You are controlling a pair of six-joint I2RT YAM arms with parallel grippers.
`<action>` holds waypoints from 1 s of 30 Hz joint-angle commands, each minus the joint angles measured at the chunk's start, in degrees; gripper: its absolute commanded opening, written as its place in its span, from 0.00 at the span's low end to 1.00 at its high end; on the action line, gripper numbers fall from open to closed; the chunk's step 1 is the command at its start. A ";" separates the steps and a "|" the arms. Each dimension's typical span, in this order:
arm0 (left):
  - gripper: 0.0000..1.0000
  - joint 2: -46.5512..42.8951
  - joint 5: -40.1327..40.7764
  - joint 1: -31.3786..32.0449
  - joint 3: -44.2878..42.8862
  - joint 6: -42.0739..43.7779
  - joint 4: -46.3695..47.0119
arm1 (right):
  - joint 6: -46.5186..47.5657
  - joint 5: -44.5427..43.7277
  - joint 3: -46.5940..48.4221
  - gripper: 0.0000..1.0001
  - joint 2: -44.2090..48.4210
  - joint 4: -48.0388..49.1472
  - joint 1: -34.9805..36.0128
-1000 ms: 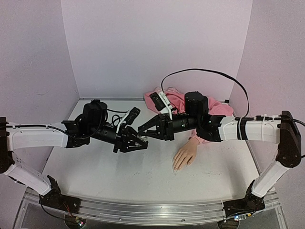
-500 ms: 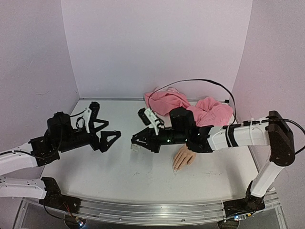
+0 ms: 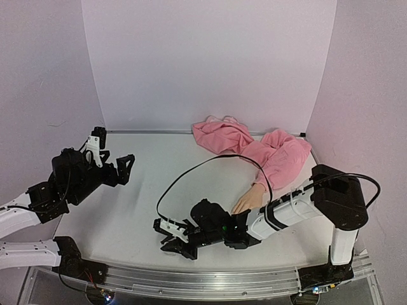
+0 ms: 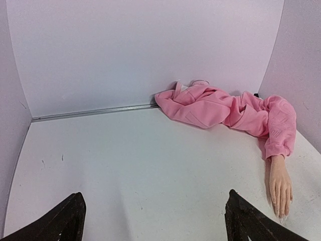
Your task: Paint the nails
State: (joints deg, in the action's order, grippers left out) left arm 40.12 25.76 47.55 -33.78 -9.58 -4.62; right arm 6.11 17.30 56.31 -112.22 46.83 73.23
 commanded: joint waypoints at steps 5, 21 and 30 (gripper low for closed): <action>0.98 -1.26 2.30 -0.16 -1.55 -1.40 -0.21 | 1.37 -4.82 -3.42 0.00 -1.85 11.50 0.50; 1.00 -1.59 1.79 -0.20 -0.55 -1.08 -0.30 | -1.54 -7.21 -8.45 0.64 2.73 16.05 0.21; 1.00 2.14 -2.24 -3.97 -1.85 -2.48 -0.37 | -9.73 -10.84 -14.29 0.85 17.09 15.51 -7.98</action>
State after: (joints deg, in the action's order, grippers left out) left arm 41.30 26.24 46.70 -33.30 -10.87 -6.13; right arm 2.72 9.80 43.75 -103.50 59.20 71.13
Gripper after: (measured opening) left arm 0.995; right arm 0.829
